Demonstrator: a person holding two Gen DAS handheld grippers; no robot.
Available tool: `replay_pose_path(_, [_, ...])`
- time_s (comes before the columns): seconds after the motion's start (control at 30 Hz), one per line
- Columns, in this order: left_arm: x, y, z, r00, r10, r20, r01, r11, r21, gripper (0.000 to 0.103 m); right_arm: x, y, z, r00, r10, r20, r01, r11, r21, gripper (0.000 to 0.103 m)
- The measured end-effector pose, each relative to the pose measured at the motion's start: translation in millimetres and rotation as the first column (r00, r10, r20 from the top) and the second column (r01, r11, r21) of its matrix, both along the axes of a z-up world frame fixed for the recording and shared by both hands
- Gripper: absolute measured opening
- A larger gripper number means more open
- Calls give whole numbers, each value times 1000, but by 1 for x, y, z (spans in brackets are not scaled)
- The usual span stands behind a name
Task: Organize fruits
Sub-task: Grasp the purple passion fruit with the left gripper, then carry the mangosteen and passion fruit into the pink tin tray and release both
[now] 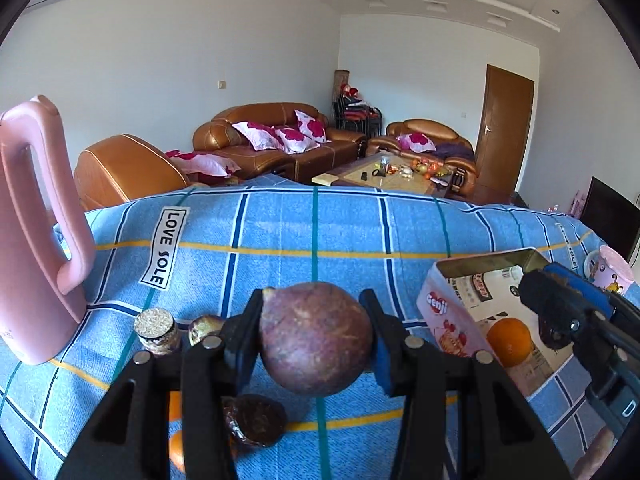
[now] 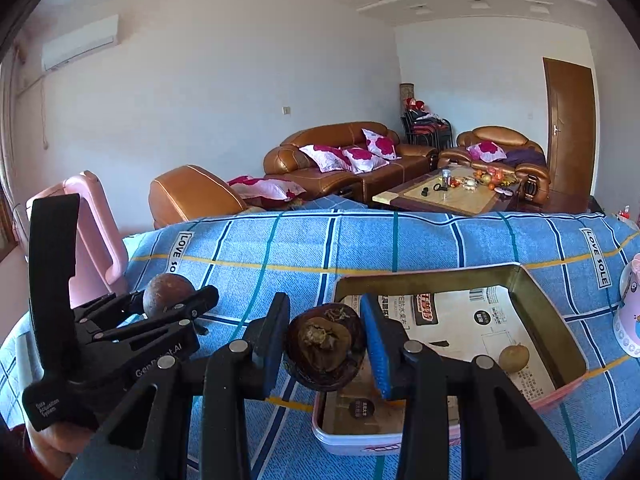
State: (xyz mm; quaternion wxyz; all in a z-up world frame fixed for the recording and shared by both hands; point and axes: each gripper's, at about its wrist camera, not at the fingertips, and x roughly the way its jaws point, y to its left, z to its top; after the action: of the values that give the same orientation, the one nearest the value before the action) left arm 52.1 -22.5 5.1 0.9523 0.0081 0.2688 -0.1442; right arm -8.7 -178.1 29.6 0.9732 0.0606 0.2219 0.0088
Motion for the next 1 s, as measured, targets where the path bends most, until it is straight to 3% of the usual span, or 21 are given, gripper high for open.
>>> replay_pose_path(0.13, [-7,-9,3,999,-1,39,0,1000,13,48,-1,0,3,1000,22,16,-22,1000,22,39])
replay_pose_path(0.33, [-11,-14,4,999,19,31,-19,1000,-9,48,0,-6,2,1000,13,2,-13,998,55,39])
replay_pose_path(1.0, [-36,-50,0,995,77,57,-79,997,19,48,-18,-30,11,998,-29,50,31,999,-35,39])
